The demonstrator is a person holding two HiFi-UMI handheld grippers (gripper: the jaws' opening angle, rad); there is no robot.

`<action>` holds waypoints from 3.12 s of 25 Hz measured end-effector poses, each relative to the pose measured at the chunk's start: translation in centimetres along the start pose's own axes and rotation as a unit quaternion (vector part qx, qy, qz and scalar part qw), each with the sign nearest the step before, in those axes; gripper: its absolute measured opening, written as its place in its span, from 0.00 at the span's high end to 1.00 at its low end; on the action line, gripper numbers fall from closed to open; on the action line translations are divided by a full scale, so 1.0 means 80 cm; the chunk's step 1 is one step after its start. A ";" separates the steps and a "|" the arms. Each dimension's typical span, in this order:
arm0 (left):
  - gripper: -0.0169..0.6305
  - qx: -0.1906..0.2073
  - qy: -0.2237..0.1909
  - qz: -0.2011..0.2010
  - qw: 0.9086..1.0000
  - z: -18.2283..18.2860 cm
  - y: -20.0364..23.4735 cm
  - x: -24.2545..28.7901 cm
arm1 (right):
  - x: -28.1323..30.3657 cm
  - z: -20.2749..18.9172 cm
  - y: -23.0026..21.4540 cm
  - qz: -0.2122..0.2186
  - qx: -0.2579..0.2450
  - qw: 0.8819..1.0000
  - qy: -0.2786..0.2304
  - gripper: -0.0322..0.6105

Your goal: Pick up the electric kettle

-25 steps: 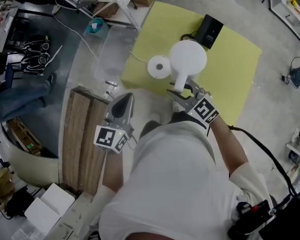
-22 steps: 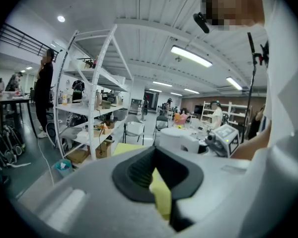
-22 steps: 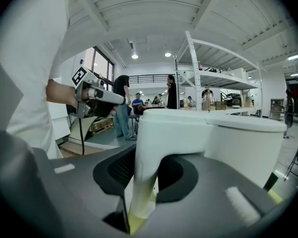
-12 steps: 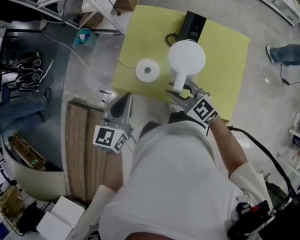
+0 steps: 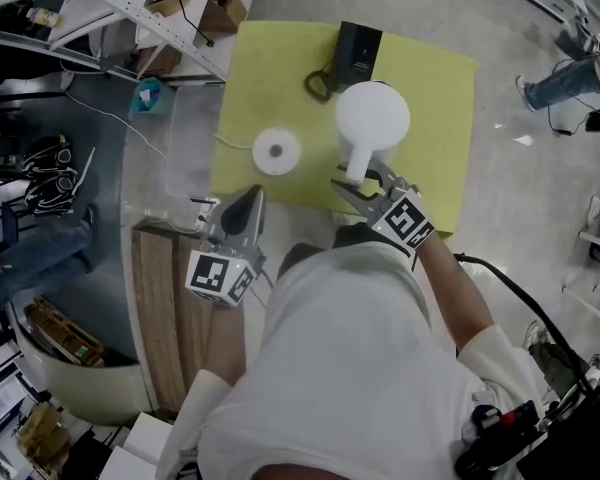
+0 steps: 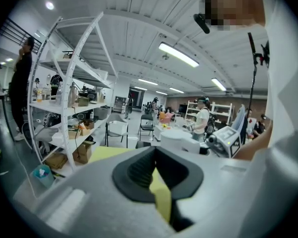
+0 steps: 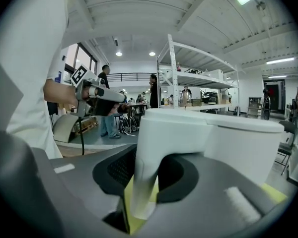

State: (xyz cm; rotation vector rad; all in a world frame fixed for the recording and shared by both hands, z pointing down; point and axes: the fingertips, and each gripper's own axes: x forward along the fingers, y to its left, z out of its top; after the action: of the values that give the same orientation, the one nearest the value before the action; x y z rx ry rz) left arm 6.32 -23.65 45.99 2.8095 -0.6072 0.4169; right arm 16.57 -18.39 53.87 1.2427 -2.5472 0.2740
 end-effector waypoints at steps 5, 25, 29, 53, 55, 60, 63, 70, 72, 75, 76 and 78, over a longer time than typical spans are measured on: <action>0.97 0.001 0.008 -0.008 1.000 -0.003 -0.001 0.021 | -0.002 -0.017 -0.014 -0.009 0.013 1.000 0.000 0.79; 0.97 -0.014 0.025 -0.008 1.000 -0.046 0.026 0.063 | 0.032 -0.090 -0.044 -0.019 0.038 0.999 0.011 0.79; 0.97 -0.014 0.025 -0.011 1.000 -0.053 0.027 0.066 | 0.035 -0.100 -0.044 -0.021 0.035 0.999 0.012 0.79; 0.97 -0.026 0.039 -0.031 0.998 -0.081 0.000 0.051 | 0.018 -0.156 -0.011 -0.056 0.031 0.996 0.054 0.79; 0.97 -0.026 0.041 -0.033 0.998 -0.084 -0.002 0.050 | 0.017 -0.165 -0.008 -0.061 0.034 0.996 0.060 0.79; 0.97 -0.029 0.042 -0.037 0.998 -0.091 -0.007 0.041 | 0.013 -0.178 -0.003 -0.078 0.043 0.994 0.068 0.79; 0.97 -0.029 0.043 -0.039 0.998 -0.093 -0.011 0.033 | 0.012 -0.180 0.001 -0.085 0.043 0.993 0.070 0.78; 0.97 -0.021 0.041 -0.054 0.997 -0.092 -0.024 0.005 | 0.005 -0.173 0.014 -0.101 0.061 0.990 0.083 0.68; 0.97 -0.021 0.040 -0.058 0.997 -0.093 -0.027 -0.003 | 0.000 -0.172 0.016 -0.116 0.069 0.988 0.080 0.67; 0.97 -0.017 0.037 -0.063 0.997 -0.093 -0.030 -0.012 | -0.014 -0.172 0.013 -0.146 0.082 0.983 0.074 0.66; 0.97 -0.014 0.036 -0.066 0.997 -0.093 -0.032 -0.015 | -0.020 -0.172 0.013 -0.155 0.085 0.982 0.072 0.64; 0.97 -0.010 0.032 -0.069 0.997 -0.090 -0.034 -0.024 | -0.031 -0.170 0.015 -0.172 0.090 0.979 0.071 0.64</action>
State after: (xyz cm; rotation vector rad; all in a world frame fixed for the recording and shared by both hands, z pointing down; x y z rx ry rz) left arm 4.20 -18.50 51.60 2.7849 -0.3985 0.4694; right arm 19.48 -11.83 65.75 1.6378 -2.1799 0.5021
